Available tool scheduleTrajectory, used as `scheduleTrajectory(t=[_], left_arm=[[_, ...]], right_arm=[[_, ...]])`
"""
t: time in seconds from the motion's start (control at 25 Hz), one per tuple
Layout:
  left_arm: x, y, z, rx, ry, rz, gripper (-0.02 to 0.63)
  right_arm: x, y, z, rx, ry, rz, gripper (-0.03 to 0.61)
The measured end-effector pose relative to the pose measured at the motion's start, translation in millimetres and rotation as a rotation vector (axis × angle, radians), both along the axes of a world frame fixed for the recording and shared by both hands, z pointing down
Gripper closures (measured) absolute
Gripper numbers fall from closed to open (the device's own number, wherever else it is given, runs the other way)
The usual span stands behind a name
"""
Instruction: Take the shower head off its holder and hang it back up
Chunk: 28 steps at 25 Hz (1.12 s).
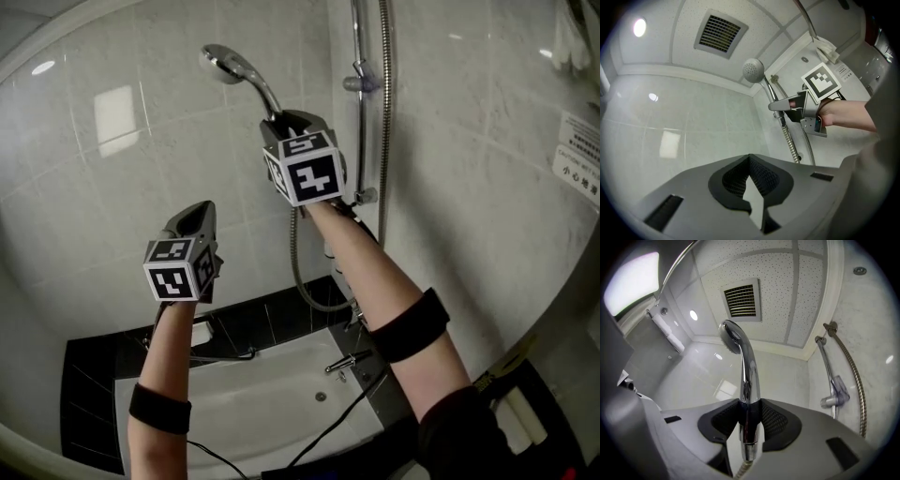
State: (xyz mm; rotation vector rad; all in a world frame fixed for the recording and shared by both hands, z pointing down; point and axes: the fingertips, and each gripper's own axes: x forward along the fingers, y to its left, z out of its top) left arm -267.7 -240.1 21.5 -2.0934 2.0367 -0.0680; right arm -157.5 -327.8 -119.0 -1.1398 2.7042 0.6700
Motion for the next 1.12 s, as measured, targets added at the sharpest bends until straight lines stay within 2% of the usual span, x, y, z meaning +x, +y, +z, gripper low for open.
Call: scheduleTrajectory(t=[0.16,0.32,0.48,0.84,1.12], left_arm=[[-6,19,51,-0.039,0.015,-0.024,0.614],[-14,33,93,-0.063,0.011,-0.052,0.614],[-24,56,142,-0.087,0.017,-0.092,0.614],[-40,102,252,-0.212,0.088,-0.135,0.614],[-43,113,337,-0.338,0.137,-0.141,0.614]], right_arm=[[-8,17,74,-0.113,-0.005,-0.070,0.430],[-16,31,145,-0.206,-0.016,-0.114,0.430],[-18,46,227,-0.336,-0.028,-0.147,0.429],[-10,73,393,-0.539,0.064,-0.150,0.430],[-17,93,518,-0.674,0.203,-0.140,0.430]])
